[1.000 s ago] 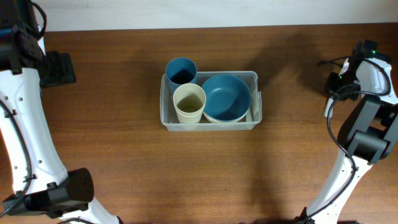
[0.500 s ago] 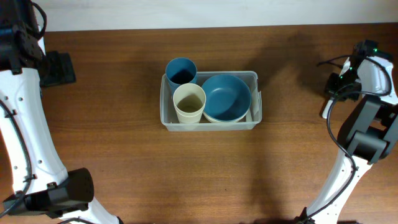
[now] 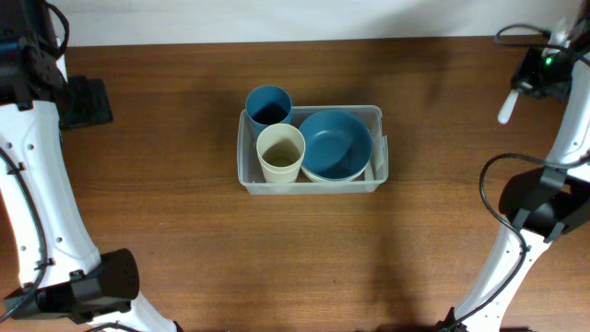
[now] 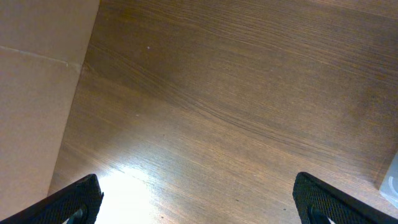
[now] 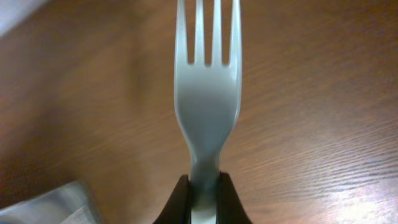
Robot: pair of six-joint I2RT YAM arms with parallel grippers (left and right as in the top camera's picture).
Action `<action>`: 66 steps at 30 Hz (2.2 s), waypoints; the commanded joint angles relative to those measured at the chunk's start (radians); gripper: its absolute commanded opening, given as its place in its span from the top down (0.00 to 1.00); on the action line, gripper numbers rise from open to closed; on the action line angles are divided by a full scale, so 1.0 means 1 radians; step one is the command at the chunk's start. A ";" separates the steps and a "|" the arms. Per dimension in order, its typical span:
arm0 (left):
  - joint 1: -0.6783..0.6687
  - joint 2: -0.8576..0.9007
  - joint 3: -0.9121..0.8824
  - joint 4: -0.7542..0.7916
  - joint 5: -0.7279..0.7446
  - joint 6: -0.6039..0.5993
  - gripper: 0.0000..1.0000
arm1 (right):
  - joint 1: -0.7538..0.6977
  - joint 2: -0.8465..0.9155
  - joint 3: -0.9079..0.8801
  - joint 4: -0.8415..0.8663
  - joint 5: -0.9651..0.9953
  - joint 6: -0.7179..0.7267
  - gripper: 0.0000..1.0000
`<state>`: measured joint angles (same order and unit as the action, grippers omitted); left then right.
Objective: Pack container
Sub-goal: 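Carry the fork left over the container's right end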
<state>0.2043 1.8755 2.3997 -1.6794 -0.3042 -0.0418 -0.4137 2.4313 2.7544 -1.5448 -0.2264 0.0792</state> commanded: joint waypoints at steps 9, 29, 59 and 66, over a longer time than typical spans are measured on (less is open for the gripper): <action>0.002 -0.025 0.016 0.002 -0.014 0.002 0.00 | 0.157 -0.018 0.261 -0.153 -0.177 0.009 0.96; 0.002 -0.025 0.016 0.002 -0.014 0.002 0.00 | 0.408 -0.034 0.237 -0.154 -0.167 0.030 0.96; 0.002 -0.025 0.016 0.002 -0.014 0.002 0.00 | 0.513 -0.194 -0.232 -0.154 -0.129 0.003 0.96; 0.002 -0.025 0.016 0.002 -0.014 0.002 0.00 | 0.537 -0.194 -0.235 -0.154 -0.043 0.003 0.96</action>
<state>0.2043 1.8755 2.3997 -1.6798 -0.3042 -0.0418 0.1291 2.2772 2.5225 -1.6928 -0.3172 0.0933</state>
